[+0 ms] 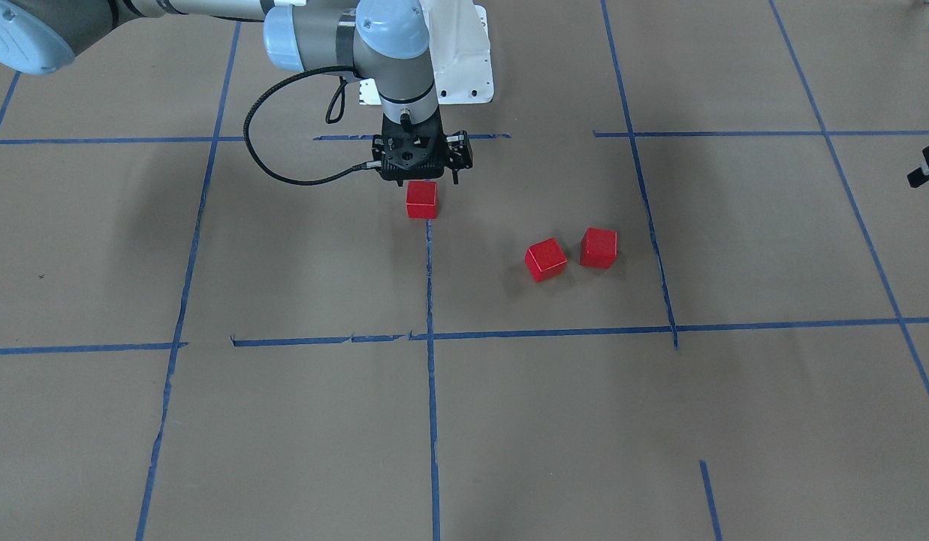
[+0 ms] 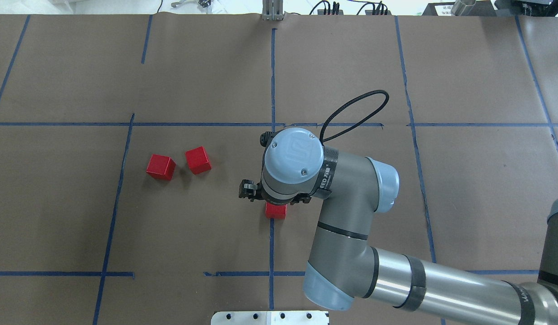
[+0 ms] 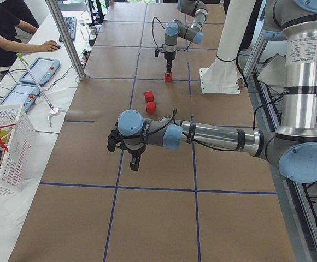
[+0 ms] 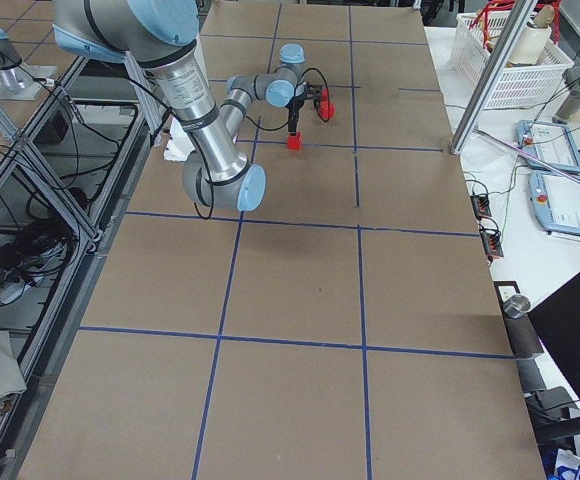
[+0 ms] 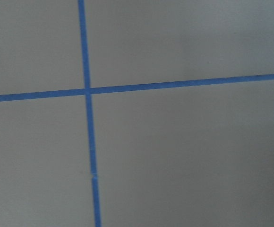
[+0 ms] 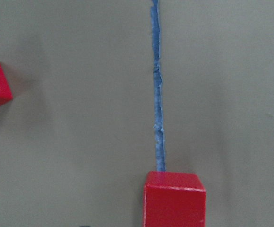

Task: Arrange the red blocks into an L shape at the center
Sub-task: 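Raise the right gripper away while the left gripper moves over the cube pair, then grasp the red cube nearer the center with the left gripper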

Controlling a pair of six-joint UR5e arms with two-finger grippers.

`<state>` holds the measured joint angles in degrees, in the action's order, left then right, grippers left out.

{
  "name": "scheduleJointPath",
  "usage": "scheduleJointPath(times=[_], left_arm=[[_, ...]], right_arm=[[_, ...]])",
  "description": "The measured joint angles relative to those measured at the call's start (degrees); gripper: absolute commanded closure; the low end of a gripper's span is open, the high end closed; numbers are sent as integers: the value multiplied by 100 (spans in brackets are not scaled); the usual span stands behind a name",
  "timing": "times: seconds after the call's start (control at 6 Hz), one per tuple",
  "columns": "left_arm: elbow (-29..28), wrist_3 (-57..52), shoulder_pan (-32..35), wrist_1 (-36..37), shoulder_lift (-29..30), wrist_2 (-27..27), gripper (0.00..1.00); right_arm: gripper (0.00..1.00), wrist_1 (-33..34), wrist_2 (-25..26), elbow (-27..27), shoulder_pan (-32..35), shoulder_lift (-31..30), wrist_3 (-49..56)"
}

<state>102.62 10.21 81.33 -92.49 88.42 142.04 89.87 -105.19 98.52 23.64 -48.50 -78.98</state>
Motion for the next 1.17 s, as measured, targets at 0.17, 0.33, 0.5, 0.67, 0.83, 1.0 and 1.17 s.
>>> scheduleJointPath(times=[0.17, 0.33, 0.5, 0.67, 0.83, 1.0, 1.17], left_arm=[[184, 724, -380, -12, 285, -11, 0], [353, 1913, -860, -19, 633, -41, 0], [516, 3362, -1438, -34, 1038, -145, 0], [608, 4812, -2166, -56, 1541, -577, 0], [600, 6166, -3060, -61, 2064, -1341, 0], [505, 7036, -3757, -46, 2450, -1973, 0], [184, 7642, -4178, -37, 2821, -2430, 0]], right_arm=[[0, 174, -32, 442, 212, -159, 18], [0, 331, -200, 860, 557, -372, 131], [0, 389, -686, 1146, 1079, -661, 481], [0, 385, -1215, 1252, 1586, -957, 1021], [0, 366, -1539, 1285, 1970, -1273, 1624], [0, 350, -1774, 1311, 2257, -1596, 2169], [0, 342, -1936, 1364, 2440, -1874, 2562]])
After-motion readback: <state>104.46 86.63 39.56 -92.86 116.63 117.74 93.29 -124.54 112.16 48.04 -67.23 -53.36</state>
